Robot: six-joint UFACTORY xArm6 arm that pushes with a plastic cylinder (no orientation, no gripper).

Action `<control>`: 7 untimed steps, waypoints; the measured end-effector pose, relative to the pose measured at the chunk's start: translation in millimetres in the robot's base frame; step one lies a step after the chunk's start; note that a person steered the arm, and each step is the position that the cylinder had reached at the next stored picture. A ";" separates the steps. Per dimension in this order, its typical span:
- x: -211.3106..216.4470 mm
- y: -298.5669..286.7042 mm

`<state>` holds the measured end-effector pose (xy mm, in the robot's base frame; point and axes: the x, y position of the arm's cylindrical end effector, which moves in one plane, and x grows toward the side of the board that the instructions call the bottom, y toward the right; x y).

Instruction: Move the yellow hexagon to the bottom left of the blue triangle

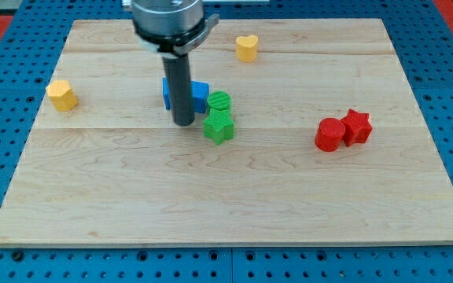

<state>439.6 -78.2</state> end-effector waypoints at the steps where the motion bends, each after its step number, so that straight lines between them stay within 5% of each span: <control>1: 28.0 -52.6; 2: 28.6 -190.5; 3: 24.5 -225.8; 4: -25.4 -225.8; 7: -80.7 -200.4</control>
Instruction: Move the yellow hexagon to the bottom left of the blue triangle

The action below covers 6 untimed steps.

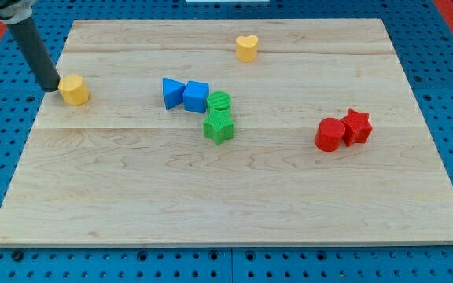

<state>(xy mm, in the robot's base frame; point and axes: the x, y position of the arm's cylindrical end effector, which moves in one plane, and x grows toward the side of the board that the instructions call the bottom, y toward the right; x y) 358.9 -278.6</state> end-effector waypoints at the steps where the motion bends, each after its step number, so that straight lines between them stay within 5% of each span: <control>1: 8.4 19.7; 3: 36.3 63.1; 6: 19.4 79.6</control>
<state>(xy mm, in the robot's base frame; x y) 378.3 -198.9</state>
